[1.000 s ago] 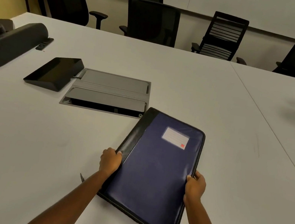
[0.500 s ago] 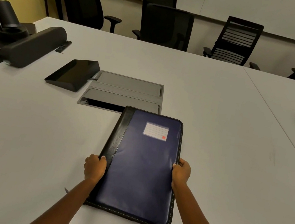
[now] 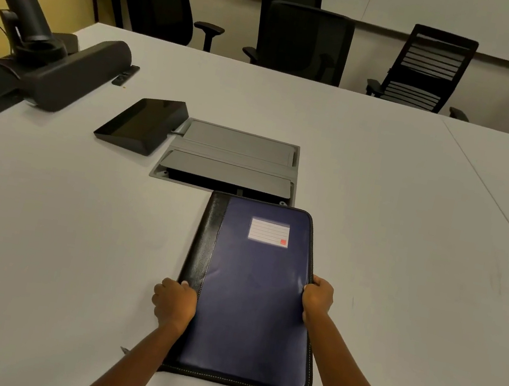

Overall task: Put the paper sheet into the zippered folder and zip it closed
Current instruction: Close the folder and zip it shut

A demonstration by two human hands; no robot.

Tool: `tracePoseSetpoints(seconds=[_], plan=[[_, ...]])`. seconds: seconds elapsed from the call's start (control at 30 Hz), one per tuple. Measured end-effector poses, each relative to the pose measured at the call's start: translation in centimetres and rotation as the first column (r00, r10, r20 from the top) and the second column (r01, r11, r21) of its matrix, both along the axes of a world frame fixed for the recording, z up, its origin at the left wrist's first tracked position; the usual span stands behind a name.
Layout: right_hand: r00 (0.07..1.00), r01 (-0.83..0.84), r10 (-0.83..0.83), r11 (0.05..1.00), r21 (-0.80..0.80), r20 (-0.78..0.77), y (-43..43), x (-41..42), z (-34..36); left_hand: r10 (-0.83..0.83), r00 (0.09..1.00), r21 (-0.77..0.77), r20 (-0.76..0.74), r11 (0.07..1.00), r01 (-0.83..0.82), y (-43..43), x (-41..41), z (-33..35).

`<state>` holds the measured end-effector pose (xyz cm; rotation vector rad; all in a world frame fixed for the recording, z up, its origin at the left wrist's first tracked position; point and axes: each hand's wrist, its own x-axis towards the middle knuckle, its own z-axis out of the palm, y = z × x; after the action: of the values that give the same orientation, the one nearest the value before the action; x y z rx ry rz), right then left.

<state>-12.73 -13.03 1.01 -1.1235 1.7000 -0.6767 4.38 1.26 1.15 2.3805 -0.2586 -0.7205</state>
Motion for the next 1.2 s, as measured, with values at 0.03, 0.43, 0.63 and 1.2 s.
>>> tracePoseSetpoints(seconds=[0.03,0.43,0.63,1.2], plan=[[1.0,0.001,-0.001,1.0,-0.003,-0.008,-0.1,0.0,0.0,-0.008,1.0,0.001,0.017,1.0,0.008,0.0,-0.2,-0.1],[0.992,-0.073,0.071,0.997,-0.011,-0.104,0.5,-0.3,-0.4,-0.143,0.976,0.077,0.163,0.988,0.132,-0.2,-0.4,-0.8],[0.986,-0.094,0.093,0.996,-0.002,-0.141,0.9,-0.9,-0.2,-0.169,0.973,0.083,0.157,0.984,0.158,-0.7,0.3,-0.9],[0.529,-0.723,0.482,0.687,-0.073,-0.699,7.0,-0.5,-2.4,-0.752,0.518,0.368,0.408,0.655,0.66,-0.2,-4.3,-2.8]])
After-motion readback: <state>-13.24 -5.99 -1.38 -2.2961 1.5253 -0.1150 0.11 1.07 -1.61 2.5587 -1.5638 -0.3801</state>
